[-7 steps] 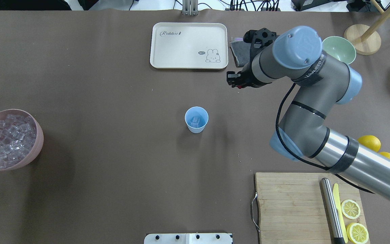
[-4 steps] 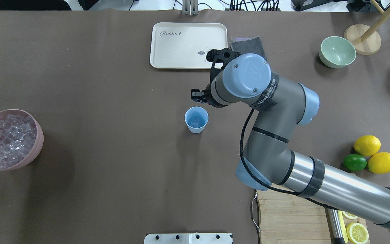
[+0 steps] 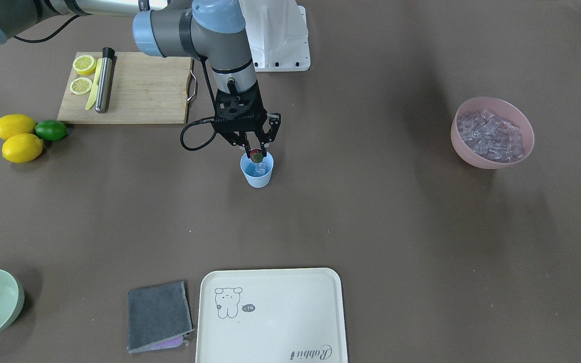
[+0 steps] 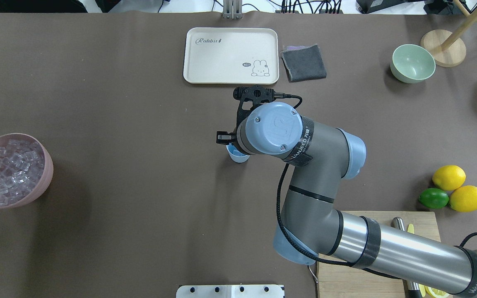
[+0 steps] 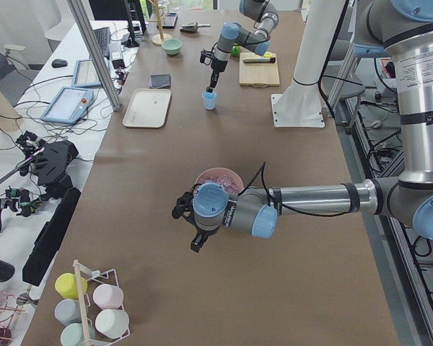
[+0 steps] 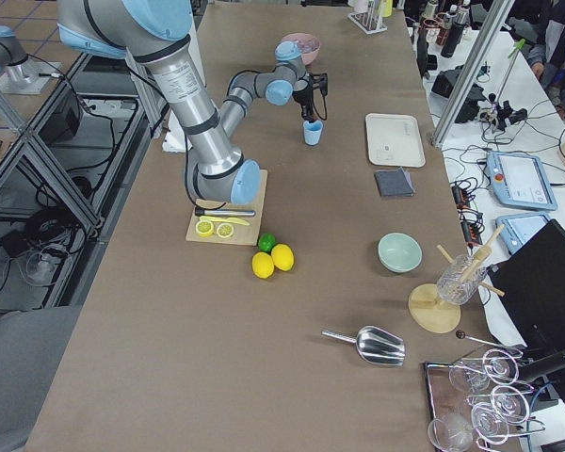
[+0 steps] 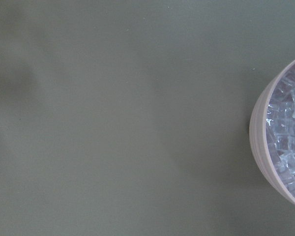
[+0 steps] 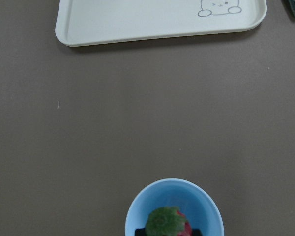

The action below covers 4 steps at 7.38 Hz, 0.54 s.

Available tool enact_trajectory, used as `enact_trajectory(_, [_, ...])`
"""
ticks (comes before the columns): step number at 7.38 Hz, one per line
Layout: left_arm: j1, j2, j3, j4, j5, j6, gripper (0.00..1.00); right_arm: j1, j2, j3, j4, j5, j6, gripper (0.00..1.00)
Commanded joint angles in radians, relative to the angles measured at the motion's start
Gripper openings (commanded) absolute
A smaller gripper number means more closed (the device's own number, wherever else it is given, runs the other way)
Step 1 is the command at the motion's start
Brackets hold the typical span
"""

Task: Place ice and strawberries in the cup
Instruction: 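Carry the strawberry with the right gripper over the blue cup and release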

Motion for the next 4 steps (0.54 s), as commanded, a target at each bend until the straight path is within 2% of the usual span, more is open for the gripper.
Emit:
enact_trajectory(1, [0.0,0.004,0.0,0.0,-0.001,0.003,1.0,-0.003,-0.002,0.002,0.006,-0.009,-0.005,0.96])
enact_trajectory(4, [0.001,0.004,0.001,0.001,-0.001,0.003,1.0,0.021,-0.005,0.014,0.0,0.005,-0.06,0.98])
